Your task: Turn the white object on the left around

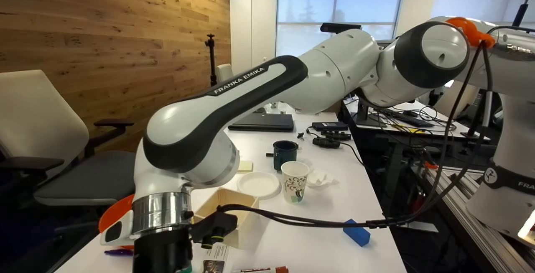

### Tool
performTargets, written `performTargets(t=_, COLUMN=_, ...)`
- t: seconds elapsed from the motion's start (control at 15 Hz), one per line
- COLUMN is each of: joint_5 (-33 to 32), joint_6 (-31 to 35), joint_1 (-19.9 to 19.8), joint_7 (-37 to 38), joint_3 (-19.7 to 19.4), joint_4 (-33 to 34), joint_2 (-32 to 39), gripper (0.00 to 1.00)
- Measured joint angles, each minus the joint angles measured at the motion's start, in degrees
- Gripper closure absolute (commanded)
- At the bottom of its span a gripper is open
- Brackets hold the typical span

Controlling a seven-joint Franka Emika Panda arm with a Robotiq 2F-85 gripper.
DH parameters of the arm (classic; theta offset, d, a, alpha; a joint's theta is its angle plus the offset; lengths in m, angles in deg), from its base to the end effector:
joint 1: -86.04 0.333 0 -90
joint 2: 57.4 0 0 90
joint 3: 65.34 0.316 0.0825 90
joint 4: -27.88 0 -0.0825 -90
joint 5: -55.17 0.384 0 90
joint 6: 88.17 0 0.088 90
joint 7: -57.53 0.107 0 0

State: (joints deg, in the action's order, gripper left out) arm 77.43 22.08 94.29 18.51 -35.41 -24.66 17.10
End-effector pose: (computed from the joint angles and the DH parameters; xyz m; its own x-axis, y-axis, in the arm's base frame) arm 0.6744 0.3587 0.1221 0.7129 0.6667 0.2174 0.5607 -0.3558 -0.7476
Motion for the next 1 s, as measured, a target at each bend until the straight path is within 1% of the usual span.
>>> performTargets(t=0.33, joint_5=-2.3, joint_6=-2.4, joint_1=3.7, joint_7=0.6, joint_3=-1.4, joint_4=2.5, joint_2=-0.3, gripper=0.98)
performTargets(t=0.6, joint_5=-5.1, joint_6=-5.7, joint_1=6.5, joint_7=2.6, joint_3=-3.8, joint_4=5.1, joint_2=-1.1, gripper=0.98)
performTargets(t=1.0, joint_5=-9.9, joint_6=-11.9, joint_1=9.4, joint_7=4.0, joint_3=-8.0, joint_4=8.9, joint_2=-2.3, gripper=0.98)
